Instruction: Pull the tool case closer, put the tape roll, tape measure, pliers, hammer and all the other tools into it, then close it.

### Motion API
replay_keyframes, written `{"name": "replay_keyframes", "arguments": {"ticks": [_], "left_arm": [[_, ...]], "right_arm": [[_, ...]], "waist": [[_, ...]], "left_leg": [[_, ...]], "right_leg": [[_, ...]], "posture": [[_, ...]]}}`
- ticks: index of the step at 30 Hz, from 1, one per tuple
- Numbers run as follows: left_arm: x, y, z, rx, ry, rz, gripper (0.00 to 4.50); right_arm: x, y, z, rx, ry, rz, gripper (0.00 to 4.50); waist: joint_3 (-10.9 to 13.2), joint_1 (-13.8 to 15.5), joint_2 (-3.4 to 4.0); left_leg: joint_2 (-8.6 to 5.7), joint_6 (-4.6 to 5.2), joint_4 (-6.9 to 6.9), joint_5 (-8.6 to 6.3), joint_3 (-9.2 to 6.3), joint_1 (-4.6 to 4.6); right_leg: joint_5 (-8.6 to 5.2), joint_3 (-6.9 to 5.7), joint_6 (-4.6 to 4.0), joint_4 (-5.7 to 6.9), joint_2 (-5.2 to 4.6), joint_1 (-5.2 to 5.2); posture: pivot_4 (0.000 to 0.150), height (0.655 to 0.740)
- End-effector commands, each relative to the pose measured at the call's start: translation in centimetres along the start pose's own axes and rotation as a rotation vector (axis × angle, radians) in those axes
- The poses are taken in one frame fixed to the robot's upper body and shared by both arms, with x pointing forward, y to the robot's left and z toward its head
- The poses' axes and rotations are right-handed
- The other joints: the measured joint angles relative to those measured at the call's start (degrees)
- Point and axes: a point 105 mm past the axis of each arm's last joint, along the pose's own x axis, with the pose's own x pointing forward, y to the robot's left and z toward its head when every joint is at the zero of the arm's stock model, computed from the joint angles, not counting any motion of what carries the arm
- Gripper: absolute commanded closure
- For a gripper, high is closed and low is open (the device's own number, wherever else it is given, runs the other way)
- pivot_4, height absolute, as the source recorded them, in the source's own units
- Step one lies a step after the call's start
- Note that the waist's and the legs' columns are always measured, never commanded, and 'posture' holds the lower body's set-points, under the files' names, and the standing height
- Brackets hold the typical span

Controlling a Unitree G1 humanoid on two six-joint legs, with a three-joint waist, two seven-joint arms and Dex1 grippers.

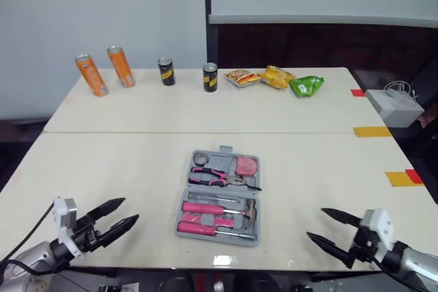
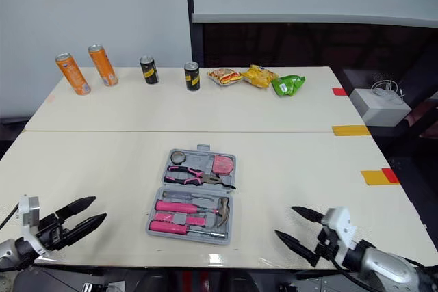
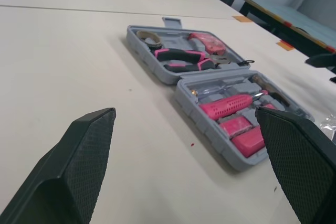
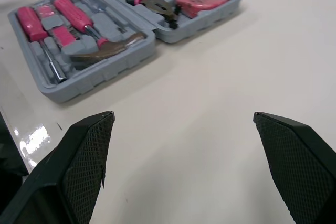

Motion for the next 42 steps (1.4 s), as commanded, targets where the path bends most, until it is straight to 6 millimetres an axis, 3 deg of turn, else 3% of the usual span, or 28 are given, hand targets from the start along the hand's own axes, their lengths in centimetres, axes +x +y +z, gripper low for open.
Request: {"name": "replay_keyframes", "arguments": {"ticks": [1,6,11,14,25,31,42], "left_arm": [[-0.4,0.1,0.4,0.048,0.0,0.018,0.0],[1.0,0.9,0.4,0.166,0.05,0.117,0.0],[3.5,1.0,2.3,0.177,0.097,-0.024,0.0],[4.8,1.2,3.3,0.154,0.125,-0.126,0.81],[9.8,2.6,2.1,0.254,0.398,-0.36,4.42],[12.9,3.1,1.2,0.32,0.477,-0.387,4.47],[17.1,2.0,-0.6,0.408,0.549,-0.427,4.47]], "right_arm": [[-0.8,-0.3,1.0,-0.023,-0.034,-0.026,0.04],[0.3,-0.7,1.1,-0.043,-0.021,-0.08,0.04],[3.8,-0.6,2.4,-0.084,-0.016,-0.037,0.04],[6.0,-0.7,2.9,-0.055,0.028,0.028,0.83],[11.5,-2.0,3.4,-0.19,0.251,0.152,4.46],[12.6,-2.1,3.2,-0.242,0.35,0.184,4.49],[15.0,-1.3,3.0,-0.356,0.499,0.267,4.49]], "waist": [[0.0,0.11,0.0],[0.01,0.16,0.03],[0.03,0.14,0.04],[0.1,0.04,0.21],[0.08,0.07,0.39],[0.09,0.31,0.39],[0.11,0.3,0.35]], "left_leg": [[0.0,-0.04,0.0,-0.02,0.0,0.02],[0.0,0.12,0.0,0.03,0.0,-0.01],[0.01,0.15,-0.01,0.05,-0.08,-0.04],[-0.01,0.21,0.03,0.15,-0.07,0.0],[-0.03,0.31,0.25,0.23,-0.14,-0.54],[-0.02,0.31,0.54,0.23,-0.23,-0.93],[-0.01,0.33,0.85,0.22,-0.25,-1.06]], "right_leg": [[0.0,0.0,0.01,-0.03,0.0,0.03],[0.03,-0.01,-0.01,-0.07,-0.01,0.04],[0.03,-0.1,0.0,-0.03,-0.01,0.03],[0.13,-0.08,-0.06,0.09,-0.01,0.01],[0.29,-0.13,0.15,0.66,-0.06,-0.47],[0.32,-0.2,0.16,0.76,-0.11,-0.69],[0.35,-0.21,0.09,1.08,-0.16,-0.84]], "posture": [[0.15,0.74],[0.15,0.74],[0.15,0.74],[0.15,0.74],[0.15,0.74],[0.15,0.74],[0.15,0.74]]}}
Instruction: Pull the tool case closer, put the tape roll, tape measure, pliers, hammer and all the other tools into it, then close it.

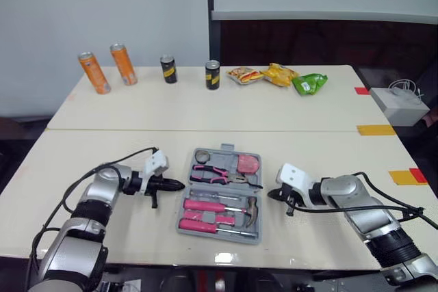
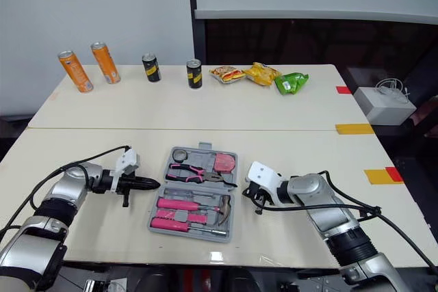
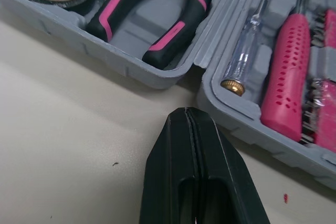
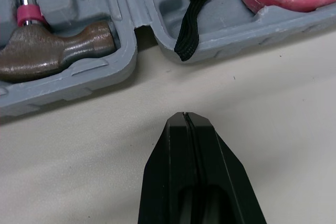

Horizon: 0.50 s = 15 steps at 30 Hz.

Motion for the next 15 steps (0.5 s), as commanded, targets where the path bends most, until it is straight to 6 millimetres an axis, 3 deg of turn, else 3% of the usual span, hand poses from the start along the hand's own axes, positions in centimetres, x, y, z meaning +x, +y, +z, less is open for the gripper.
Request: {"name": "replay_keyframes", "arguments": {"ticks": [1,6,15], "left_arm": [[0.8,0.4,0.9,0.068,0.018,0.007,4.47],[2.4,-0.2,2.2,0.091,-0.012,-0.041,4.47],[2.8,-1.5,2.4,0.08,-0.029,-0.063,4.47]], "right_arm": [[1.0,0.1,1.0,-0.052,0.025,0.028,4.49],[2.3,0.3,3.1,-0.101,0.006,0.075,4.49],[2.1,0.1,3.8,-0.128,0.016,0.099,4.49]], "waist": [[0.0,-0.02,0.0],[0.01,-0.06,-0.02],[0.02,-0.04,-0.03]], "left_leg": [[0.0,0.0,0.01,0.0,0.0,0.0],[0.01,-0.02,0.04,0.02,0.0,0.02],[0.02,0.0,0.06,0.03,0.02,0.01]], "right_leg": [[0.0,0.0,0.0,0.03,0.0,0.0],[-0.01,0.01,-0.06,0.1,0.0,0.0],[-0.02,0.01,-0.16,0.08,-0.02,-0.01]], "posture": [[0.15,0.74],[0.15,0.74],[0.15,0.74]]}}
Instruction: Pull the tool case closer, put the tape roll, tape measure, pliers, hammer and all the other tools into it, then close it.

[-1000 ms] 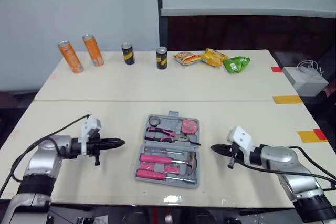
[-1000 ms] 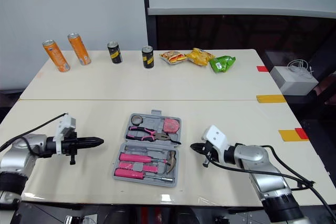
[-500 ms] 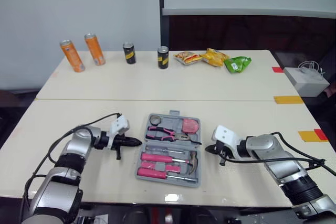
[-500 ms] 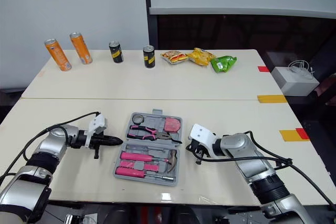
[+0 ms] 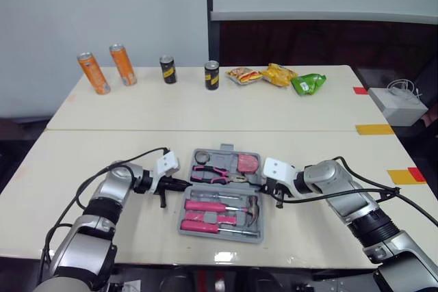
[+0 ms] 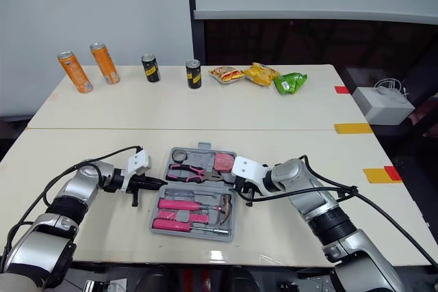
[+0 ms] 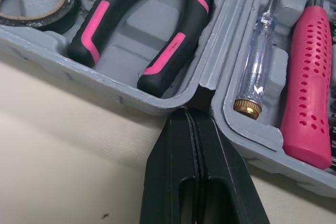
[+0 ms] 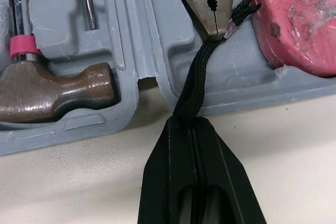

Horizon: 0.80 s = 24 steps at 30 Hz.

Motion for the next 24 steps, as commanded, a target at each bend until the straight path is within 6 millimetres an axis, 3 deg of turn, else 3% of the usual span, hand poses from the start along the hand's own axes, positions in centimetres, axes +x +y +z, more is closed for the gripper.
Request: {"name": "replay_keyframes", "arguments": {"ticks": [1,15,24], "left_arm": [[0.8,-1.1,1.7,0.036,-0.054,-0.035,4.47],[1.5,-3.5,2.2,-0.017,-0.091,-0.027,4.47],[1.5,-4.8,2.0,0.008,-0.069,-0.075,4.47]], "right_arm": [[0.3,0.3,1.6,-0.034,-0.044,0.023,4.49],[0.6,2.5,2.1,-0.01,-0.056,0.065,4.49],[0.1,3.5,1.5,-0.028,-0.036,0.079,4.49]], "waist": [[0.0,-0.01,0.0],[0.02,0.22,0.03],[0.03,0.26,0.05]], "left_leg": [[0.0,0.0,0.0,0.0,0.0,-0.01],[0.01,0.0,-0.09,-0.01,0.03,-0.05],[0.01,0.0,-0.14,-0.02,0.05,-0.23]], "right_leg": [[0.0,0.0,0.0,0.0,0.0,0.0],[-0.09,0.0,-0.13,-0.05,-0.01,-0.09],[-0.09,0.0,-0.12,-0.06,0.0,-0.32]], "posture": [[0.15,0.74],[0.15,0.74],[0.15,0.74]]}}
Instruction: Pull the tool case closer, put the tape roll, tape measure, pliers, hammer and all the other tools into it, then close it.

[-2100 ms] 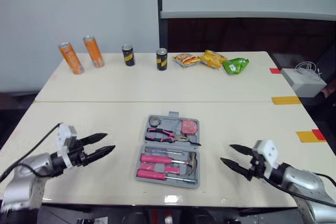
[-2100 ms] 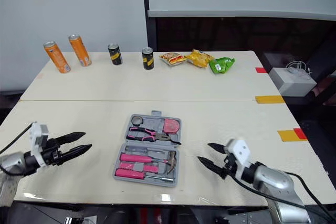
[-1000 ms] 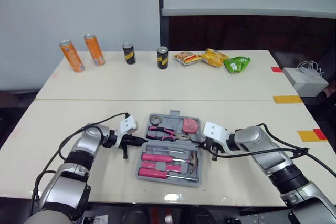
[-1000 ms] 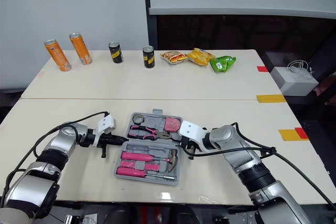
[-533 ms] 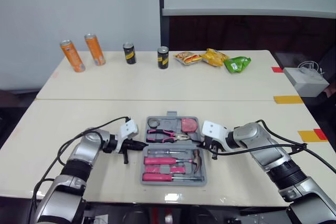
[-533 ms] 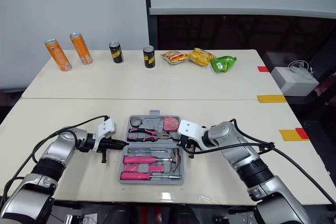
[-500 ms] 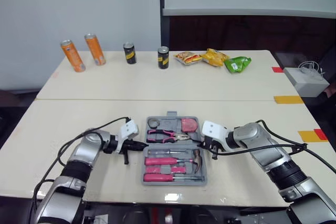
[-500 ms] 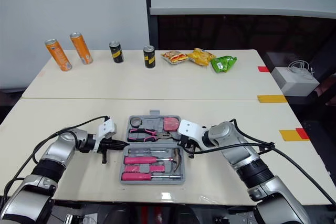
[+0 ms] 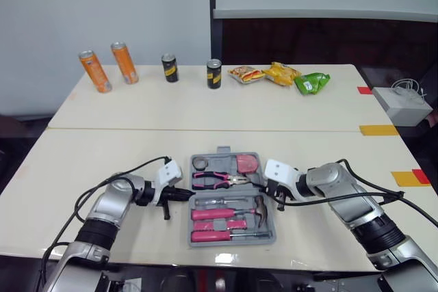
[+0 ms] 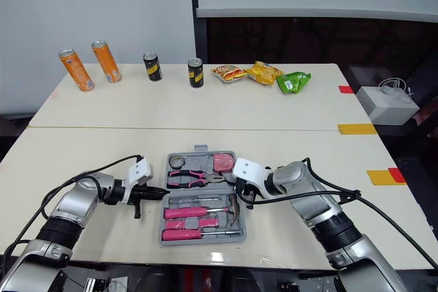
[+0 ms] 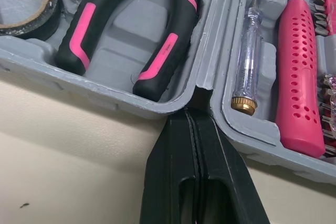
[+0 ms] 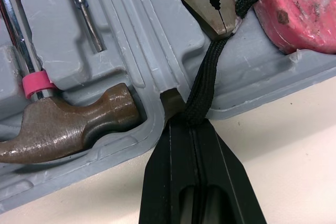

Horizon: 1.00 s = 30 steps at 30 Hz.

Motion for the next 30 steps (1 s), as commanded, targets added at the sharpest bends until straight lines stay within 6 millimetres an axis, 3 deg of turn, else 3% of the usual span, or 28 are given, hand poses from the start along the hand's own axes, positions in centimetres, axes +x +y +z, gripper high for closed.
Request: {"name": "replay_keyframes", "arguments": {"ticks": [1,13,30], "left_arm": [[1.1,-2.0,2.0,0.065,-0.061,-0.096,4.47],[1.3,-3.4,0.8,0.049,-0.041,-0.107,4.47],[1.8,-4.4,0.5,0.055,-0.029,-0.135,4.47]], "right_arm": [[0.6,2.6,1.4,-0.058,-0.049,0.089,4.49],[-0.1,4.8,0.2,-0.005,-0.031,0.097,4.49],[-0.6,5.8,-0.6,0.036,-0.011,0.095,4.49]], "waist": [[0.01,0.02,0.01],[0.02,-0.06,0.04],[0.02,0.01,0.04]], "left_leg": [[0.0,0.0,0.0,0.0,0.01,0.0],[0.0,-0.01,-0.02,0.0,0.03,0.05],[-0.01,-0.02,-0.06,-0.01,0.04,0.06]], "right_leg": [[0.0,0.0,0.0,0.0,0.0,0.0],[-0.01,0.03,-0.01,-0.02,0.0,0.02],[-0.01,0.05,-0.01,-0.08,0.0,0.04]], "posture": [[0.15,0.74],[0.15,0.74],[0.15,0.74]]}}
